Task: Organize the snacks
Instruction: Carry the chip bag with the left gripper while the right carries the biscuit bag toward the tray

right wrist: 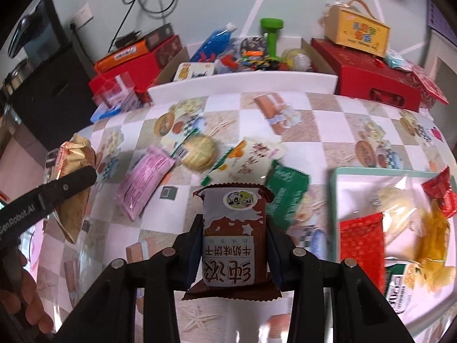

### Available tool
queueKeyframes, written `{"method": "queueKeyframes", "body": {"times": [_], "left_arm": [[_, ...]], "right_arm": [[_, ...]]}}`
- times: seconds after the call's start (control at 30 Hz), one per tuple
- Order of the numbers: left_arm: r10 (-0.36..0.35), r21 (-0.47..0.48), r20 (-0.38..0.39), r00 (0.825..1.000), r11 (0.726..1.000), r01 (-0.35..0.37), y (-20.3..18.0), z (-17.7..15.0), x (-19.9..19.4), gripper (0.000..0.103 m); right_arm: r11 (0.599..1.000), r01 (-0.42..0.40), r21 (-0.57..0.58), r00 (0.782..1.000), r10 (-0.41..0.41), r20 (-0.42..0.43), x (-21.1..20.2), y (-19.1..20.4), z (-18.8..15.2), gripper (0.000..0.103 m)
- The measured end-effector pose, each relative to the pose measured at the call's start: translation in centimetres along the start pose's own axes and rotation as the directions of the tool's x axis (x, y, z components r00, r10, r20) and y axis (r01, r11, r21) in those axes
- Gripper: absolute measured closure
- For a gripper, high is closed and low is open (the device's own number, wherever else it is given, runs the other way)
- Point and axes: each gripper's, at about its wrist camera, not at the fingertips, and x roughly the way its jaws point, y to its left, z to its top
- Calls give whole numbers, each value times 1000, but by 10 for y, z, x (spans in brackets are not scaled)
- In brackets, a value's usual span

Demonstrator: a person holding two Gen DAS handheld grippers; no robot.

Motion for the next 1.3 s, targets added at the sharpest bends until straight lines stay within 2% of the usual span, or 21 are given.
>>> {"method": "queueKeyframes", "body": {"times": [0.43, 0.83, 1.03, 1.3], "left_arm": [[-88, 33, -2, 996, 996, 88, -72, 4, 3, 66], [-131, 100, -49, 990, 986, 135, -127, -5, 27, 66], [-150, 151, -60, 987, 976, 158, -153, -10, 31, 66], [-178, 231, -80, 981, 954, 192, -190, -21, 33, 66]], "right_arm": [[986, 77, 148, 995, -86, 54, -30, -68, 7, 61], [952, 120, 280, 987, -146, 73, -51, -131, 4, 61], [926, 145, 348, 979, -185, 84, -65, -162, -1, 61], [869, 194, 455, 963, -257, 81, -85, -215, -15, 61]]}}
